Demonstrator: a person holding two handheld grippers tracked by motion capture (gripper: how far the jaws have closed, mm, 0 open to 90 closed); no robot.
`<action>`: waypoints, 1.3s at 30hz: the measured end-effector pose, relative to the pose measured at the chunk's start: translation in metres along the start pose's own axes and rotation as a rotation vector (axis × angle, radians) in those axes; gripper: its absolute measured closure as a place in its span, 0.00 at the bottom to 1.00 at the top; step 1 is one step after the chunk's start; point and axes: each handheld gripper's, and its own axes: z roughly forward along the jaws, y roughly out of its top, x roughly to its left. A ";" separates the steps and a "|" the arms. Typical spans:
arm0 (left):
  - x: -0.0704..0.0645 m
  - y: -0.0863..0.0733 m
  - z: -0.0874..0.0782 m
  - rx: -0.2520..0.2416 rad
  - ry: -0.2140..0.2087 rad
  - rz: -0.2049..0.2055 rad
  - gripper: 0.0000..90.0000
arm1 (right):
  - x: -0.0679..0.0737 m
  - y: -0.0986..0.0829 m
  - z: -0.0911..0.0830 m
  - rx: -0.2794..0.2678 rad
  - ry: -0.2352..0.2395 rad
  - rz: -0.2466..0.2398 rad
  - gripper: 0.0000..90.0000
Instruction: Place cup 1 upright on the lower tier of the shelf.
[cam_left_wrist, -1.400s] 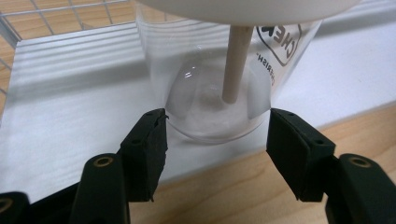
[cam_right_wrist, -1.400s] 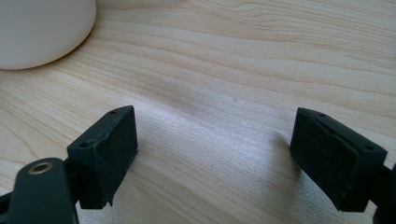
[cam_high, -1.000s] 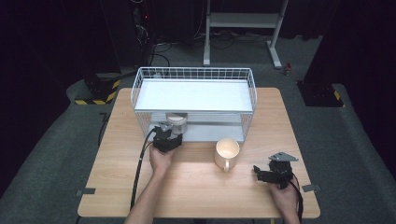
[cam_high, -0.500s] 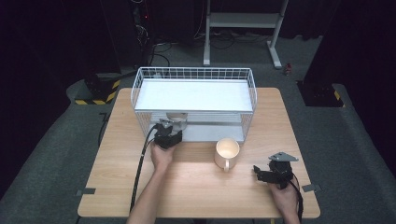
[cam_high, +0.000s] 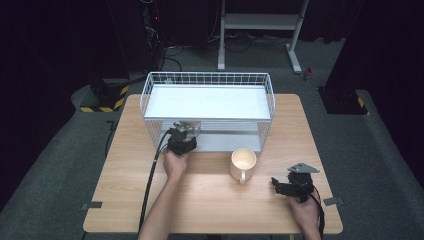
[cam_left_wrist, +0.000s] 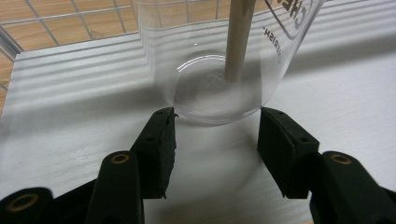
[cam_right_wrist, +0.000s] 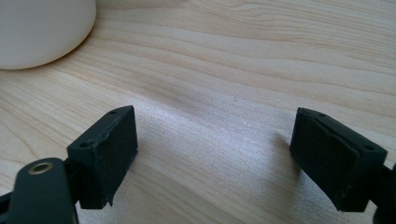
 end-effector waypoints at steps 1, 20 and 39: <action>0.000 0.000 0.000 0.000 0.000 -0.001 0.51 | 0.000 0.000 0.000 0.000 0.000 0.000 0.17; 0.004 -0.006 -0.013 -0.009 -0.082 -0.032 0.34 | 0.000 0.000 0.000 0.000 0.000 0.000 0.17; 0.004 -0.008 -0.043 -0.063 -0.136 -0.008 0.35 | 0.000 0.000 0.000 0.000 0.000 0.000 0.17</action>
